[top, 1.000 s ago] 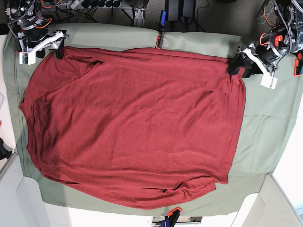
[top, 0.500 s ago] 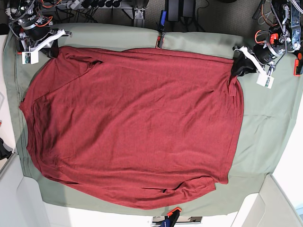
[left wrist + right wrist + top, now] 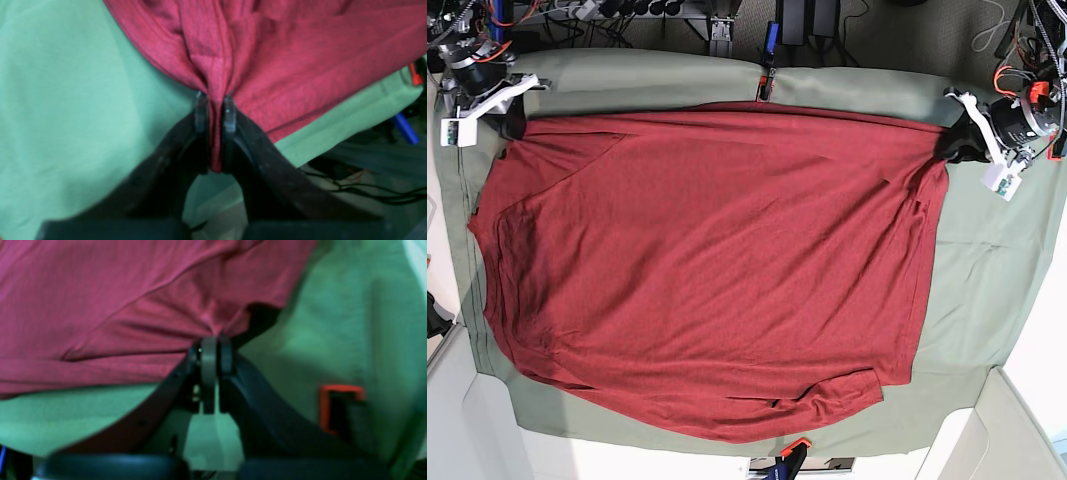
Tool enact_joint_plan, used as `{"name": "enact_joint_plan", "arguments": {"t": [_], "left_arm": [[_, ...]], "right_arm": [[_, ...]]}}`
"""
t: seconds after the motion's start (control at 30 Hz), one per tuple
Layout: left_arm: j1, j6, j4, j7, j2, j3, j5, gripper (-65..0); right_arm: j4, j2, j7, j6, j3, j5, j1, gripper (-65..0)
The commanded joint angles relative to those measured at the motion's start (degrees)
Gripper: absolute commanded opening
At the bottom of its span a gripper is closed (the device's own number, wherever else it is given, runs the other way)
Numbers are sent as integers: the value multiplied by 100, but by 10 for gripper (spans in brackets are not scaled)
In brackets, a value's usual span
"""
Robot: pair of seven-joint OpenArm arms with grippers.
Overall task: Fold the T-shirt properly
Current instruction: 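Drag both shoulder corners toward the hem, folding the shirt over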
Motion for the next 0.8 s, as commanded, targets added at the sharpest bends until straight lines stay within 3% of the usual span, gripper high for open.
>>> {"name": "enact_joint_plan", "arguments": {"t": [0.0, 0.2, 0.5, 0.67, 0.77], "left_arm": [[-17, -28, 70, -103, -184, -66, 28, -650], [-162, -28, 59, -522, -352, -63, 461, -650], [-914, -28, -588, -713, -372, 7, 472, -650], [-1534, -28, -1204, -732, -490, 634, 487, -650], [-1974, -28, -1593, -918, -492, 1021, 883, -650]], "right_arm": [[101, 63, 140, -2, 125, 35, 66, -650], [-68, 63, 140, 52, 179, 31, 643, -650], [-1222, 70, 131, 151, 94, 31, 1696, -650], [-1856, 79, 131, 326, 94, 31, 2312, -650], [-2291, 79, 133, 407, 61, 28, 2754, -650]]}}
